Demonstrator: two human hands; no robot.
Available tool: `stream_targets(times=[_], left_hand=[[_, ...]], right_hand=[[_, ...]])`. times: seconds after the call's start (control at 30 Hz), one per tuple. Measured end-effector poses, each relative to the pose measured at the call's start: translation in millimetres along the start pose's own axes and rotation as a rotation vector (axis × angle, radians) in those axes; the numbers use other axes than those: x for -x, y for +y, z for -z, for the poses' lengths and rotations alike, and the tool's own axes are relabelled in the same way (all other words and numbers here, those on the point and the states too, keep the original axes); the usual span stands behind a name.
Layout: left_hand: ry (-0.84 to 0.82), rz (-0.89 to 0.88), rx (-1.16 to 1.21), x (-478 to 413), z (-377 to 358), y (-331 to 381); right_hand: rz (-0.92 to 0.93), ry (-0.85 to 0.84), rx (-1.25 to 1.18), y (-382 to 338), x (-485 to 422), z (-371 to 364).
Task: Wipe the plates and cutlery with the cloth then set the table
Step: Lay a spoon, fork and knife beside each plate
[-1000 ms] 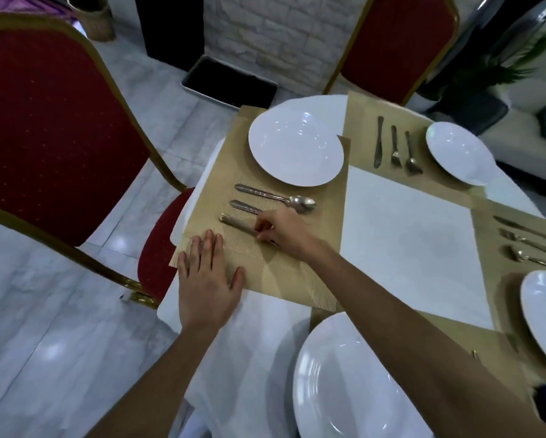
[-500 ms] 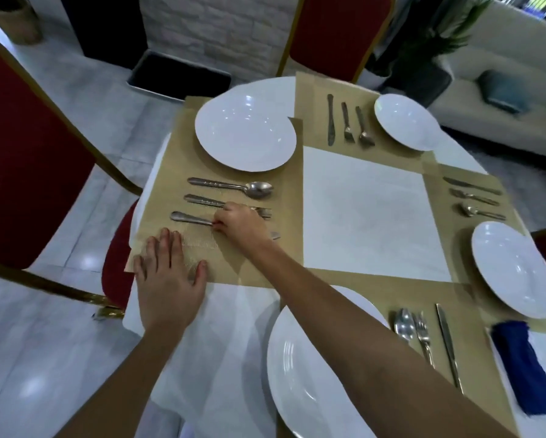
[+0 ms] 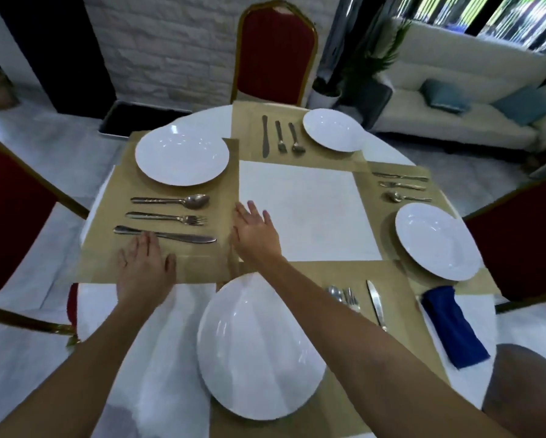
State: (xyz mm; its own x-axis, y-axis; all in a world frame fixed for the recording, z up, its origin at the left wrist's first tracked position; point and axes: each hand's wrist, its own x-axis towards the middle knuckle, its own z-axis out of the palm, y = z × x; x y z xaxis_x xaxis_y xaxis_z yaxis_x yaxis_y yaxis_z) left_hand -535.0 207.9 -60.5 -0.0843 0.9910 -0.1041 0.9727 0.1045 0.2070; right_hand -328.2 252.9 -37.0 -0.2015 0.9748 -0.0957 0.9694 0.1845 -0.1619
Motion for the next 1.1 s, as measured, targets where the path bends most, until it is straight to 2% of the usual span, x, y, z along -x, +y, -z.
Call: stream_targets(times=[0.2, 0.43, 0.53, 0.7, 0.83, 0.93, 1.0, 1.1], left_hand=[[-0.008, -0.212, -0.027, 38.9, -8.9, 138.7], [-0.027, -0.479, -0.079, 103.5, -40.5, 300.7], [-0.076, -0.600, -0.041, 133.4, -61.6, 359.5], [-0.159, -0.737, -0.060, 159.6, -89.6, 422.8], [-0.235, -0.723, 0.050, 157.2, -107.8, 452.6], [-0.311, -0.621, 0.183, 157.4, -117.6, 472.9], [-0.322, -0.556, 0.218, 155.4, -124.0, 483.0], [-0.319, -0.530, 0.229, 150.6, -130.0, 491.3]], right_hand=[[-0.176, -0.009, 0.008, 114.5, 85.9, 23.2], [-0.303, 0.069, -0.025, 238.8, 205.2, 29.0], [-0.434, 0.105, -0.104, 286.1, 255.6, 23.8], [-0.658, 0.180, -0.134, 326.7, 317.4, 0.3], [-0.827, 0.229, -0.239, 333.4, 341.1, -12.5], [-0.870, 0.195, -0.288, 339.7, 348.6, -16.3], [-0.922, 0.170, -0.449, 345.6, 348.6, -15.7], [-0.997, 0.189, -0.848, 356.8, 351.3, -10.7]])
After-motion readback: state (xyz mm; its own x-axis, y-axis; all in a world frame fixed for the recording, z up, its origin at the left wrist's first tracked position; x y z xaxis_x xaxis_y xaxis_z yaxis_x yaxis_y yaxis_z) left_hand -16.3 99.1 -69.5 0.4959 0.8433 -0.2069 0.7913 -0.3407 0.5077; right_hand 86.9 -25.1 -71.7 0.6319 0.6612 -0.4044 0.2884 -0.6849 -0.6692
